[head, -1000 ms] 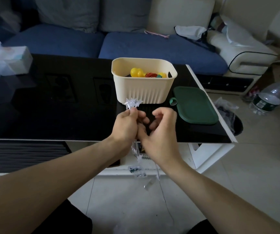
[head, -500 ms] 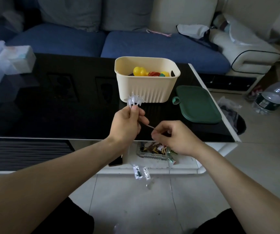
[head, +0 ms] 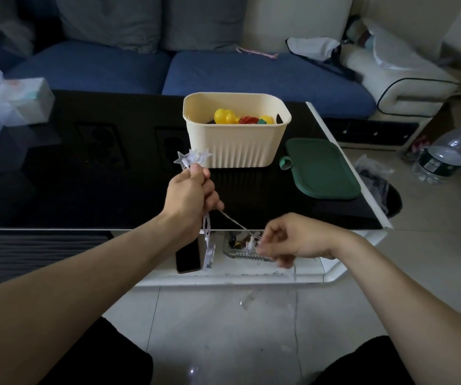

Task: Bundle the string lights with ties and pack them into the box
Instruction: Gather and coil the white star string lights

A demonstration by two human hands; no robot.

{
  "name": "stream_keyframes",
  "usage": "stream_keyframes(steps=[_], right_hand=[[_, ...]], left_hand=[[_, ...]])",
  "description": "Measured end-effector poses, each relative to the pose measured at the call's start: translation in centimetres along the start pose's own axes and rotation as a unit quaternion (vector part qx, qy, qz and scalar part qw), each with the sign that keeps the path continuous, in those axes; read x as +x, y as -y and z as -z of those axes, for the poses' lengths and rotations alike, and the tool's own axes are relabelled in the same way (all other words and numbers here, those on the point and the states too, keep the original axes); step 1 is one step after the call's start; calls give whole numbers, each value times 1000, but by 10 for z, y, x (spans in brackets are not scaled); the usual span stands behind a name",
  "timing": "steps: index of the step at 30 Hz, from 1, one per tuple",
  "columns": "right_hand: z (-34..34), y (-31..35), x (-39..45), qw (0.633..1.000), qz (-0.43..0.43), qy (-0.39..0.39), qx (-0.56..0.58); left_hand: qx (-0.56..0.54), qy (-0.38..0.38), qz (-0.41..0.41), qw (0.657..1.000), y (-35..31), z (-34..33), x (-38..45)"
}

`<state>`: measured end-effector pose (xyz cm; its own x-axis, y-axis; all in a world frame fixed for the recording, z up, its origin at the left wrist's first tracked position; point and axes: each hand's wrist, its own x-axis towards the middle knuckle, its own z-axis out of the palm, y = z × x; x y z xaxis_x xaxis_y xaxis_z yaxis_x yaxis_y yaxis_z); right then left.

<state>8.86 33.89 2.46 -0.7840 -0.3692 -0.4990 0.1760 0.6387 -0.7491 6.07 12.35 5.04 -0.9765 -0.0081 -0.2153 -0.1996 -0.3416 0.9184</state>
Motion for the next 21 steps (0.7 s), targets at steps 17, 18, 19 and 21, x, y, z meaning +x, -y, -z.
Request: stream_keyframes(steps=[17,18,19,21], right_hand=[[24,-24,-3,989,52,-111,88],[21,-23,0,987,62,-117,92],[19,-21,2,985,75,-124,91],[15,-15,4,983,100,-131,75]], left_hand=[[15,37,38,998,8,1,3],[19,36,35,999,9,0,1],[26,35,30,999,10,-1,0],[41,29,18,999,11,-4,-2]])
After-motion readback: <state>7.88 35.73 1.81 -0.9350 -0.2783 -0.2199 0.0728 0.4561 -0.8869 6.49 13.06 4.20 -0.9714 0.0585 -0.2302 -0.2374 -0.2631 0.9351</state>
